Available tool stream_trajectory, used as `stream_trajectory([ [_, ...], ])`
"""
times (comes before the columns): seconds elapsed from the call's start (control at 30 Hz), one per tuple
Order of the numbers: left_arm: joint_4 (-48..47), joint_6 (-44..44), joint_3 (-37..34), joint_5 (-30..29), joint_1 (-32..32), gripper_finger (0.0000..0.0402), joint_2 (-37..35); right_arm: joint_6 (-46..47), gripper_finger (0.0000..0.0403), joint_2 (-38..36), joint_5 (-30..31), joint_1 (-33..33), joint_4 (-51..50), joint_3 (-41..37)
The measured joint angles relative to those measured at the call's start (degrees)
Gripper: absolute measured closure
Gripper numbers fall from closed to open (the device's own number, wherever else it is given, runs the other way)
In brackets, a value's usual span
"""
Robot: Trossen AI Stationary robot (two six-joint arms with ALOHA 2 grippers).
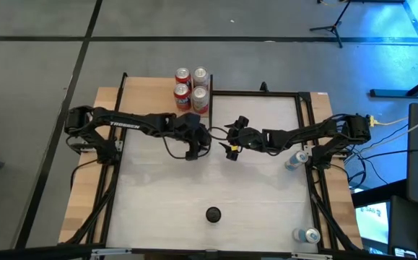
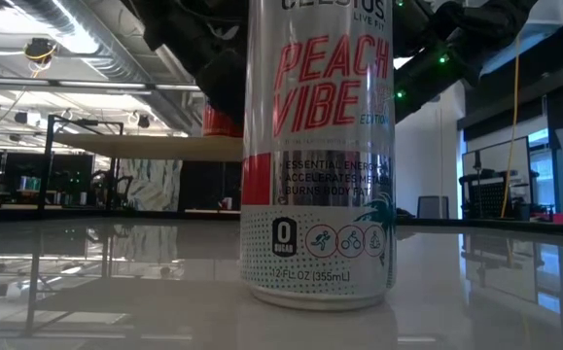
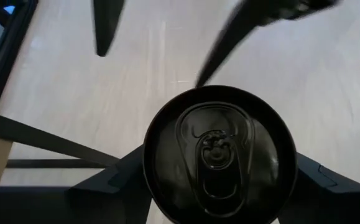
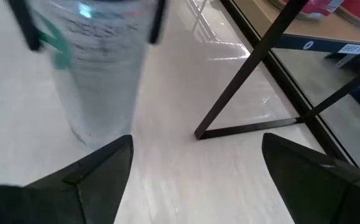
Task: Place canned beverage on shelf
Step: Put the top white soda can on the shelf
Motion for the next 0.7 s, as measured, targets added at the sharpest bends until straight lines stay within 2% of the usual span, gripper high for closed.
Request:
stream_trajectory([
  [0.17,-3.5,-0.4,-0.1,-1.8,-2.3,0.0169,-5.1,0.1,0.0047,0.0,-2.4,0.1,0.1,0.0],
  [0.4,-12.3,-4.7,0.4,-3.2,-5.3,0.0163,-16.9,0.2,0.0047,0.0,-4.1,0.1,0.6,0.0],
  [0.47,-17.6,-6.7,2.2,-3.8,-6.1,0.0162,-20.0,0.2,0.0047,0.0,-4.1,0.1,0.6,0.0],
  [0.7,-38.5,-12.4,15.0,-15.2,-7.5,0.016,-24.8,0.4,0.0047,0.0,-4.1,0.0,0.7,0.0],
])
